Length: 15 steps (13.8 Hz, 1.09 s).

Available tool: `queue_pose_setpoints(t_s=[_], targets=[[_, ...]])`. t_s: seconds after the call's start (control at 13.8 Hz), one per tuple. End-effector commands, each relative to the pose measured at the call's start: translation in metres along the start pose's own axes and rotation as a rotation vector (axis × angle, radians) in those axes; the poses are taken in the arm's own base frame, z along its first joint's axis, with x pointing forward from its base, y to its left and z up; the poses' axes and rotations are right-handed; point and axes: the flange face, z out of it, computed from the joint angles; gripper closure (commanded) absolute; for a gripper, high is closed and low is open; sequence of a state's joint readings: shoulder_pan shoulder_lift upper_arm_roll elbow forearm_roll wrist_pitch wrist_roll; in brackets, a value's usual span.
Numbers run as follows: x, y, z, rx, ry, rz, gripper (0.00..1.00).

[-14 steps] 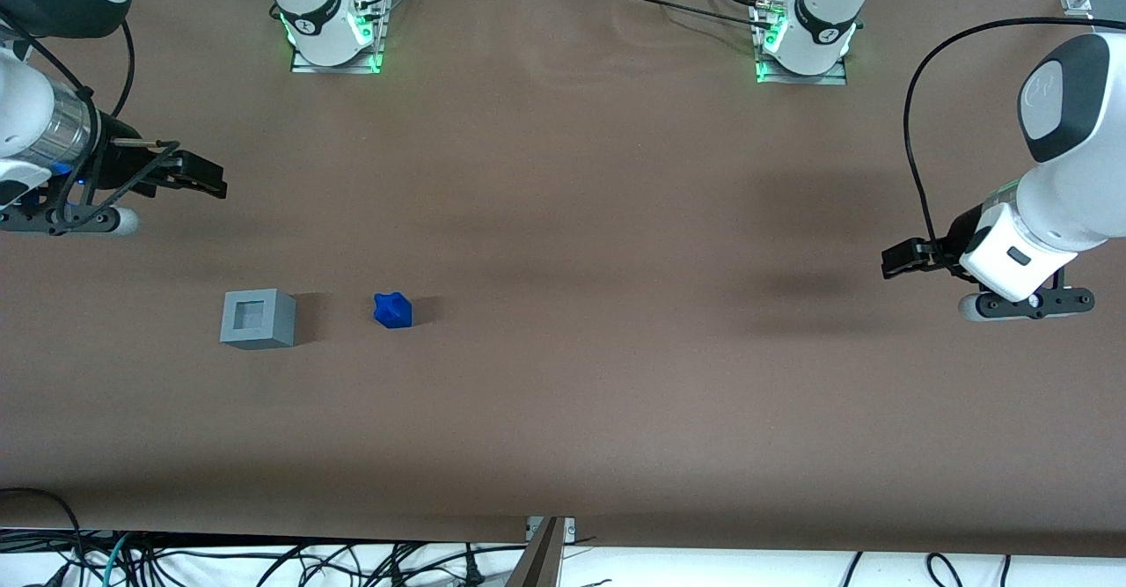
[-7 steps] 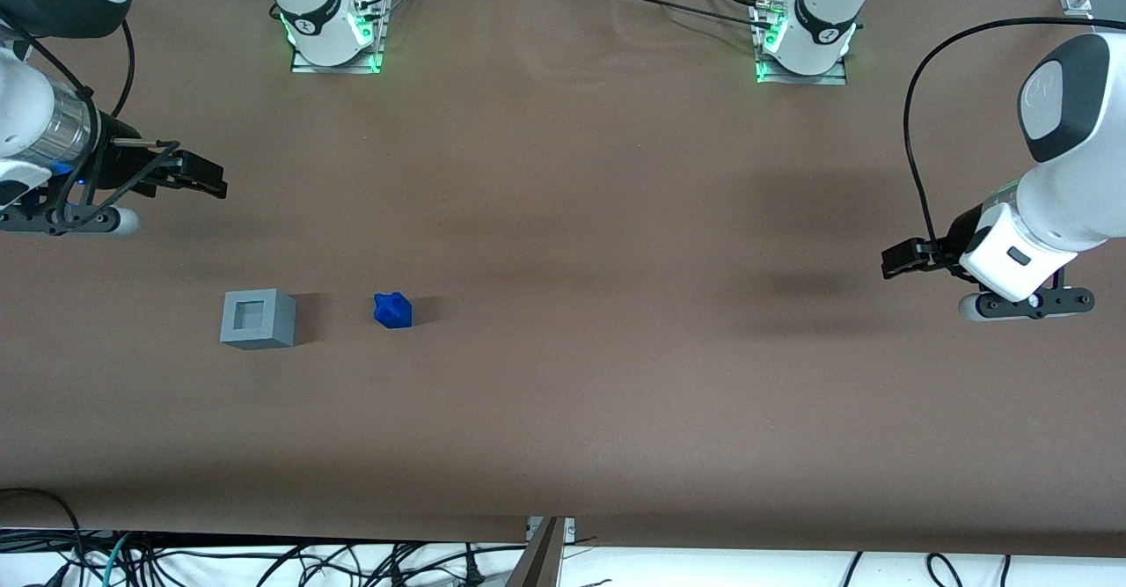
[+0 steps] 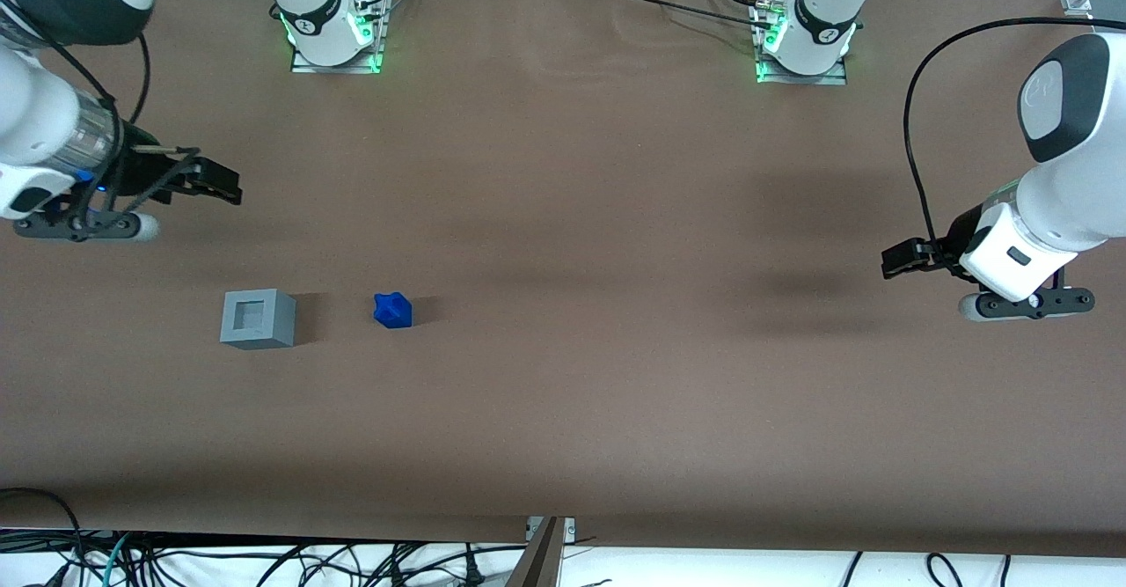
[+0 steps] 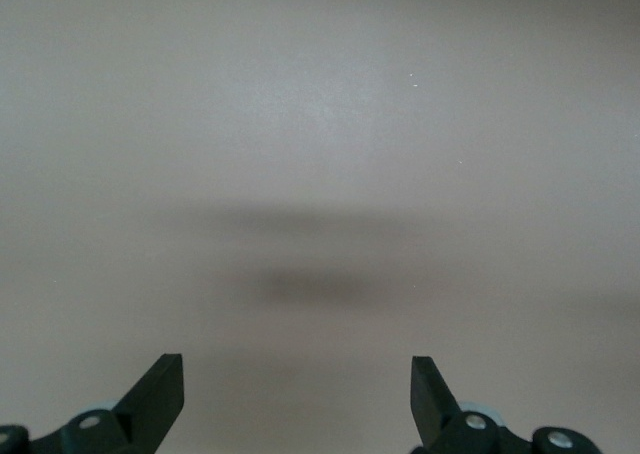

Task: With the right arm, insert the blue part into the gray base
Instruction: 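Move the open right gripper down over the blue part and close it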

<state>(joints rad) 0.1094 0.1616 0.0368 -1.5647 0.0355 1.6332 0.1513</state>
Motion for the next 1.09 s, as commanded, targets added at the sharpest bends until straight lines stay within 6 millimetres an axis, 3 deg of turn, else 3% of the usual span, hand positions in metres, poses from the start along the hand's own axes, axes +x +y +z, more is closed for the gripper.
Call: queue_pose_setpoints(t_s=[0.0,0.14,0.36,0.65,1.01], targets=[[0.018,-0.034,0.045,0.010,0.025,0.014,0.01],[0.031,-0.067,0.082,0.012,0.034,0.051,0.01],[0.054,-0.092,0.143,0.027,0.072,0.091,0.01],[0.053,-0.093,0.222,0.046,0.134,0.111,0.02],[0.051,-0.117,0.264,0.059,0.165,0.106,0.02]])
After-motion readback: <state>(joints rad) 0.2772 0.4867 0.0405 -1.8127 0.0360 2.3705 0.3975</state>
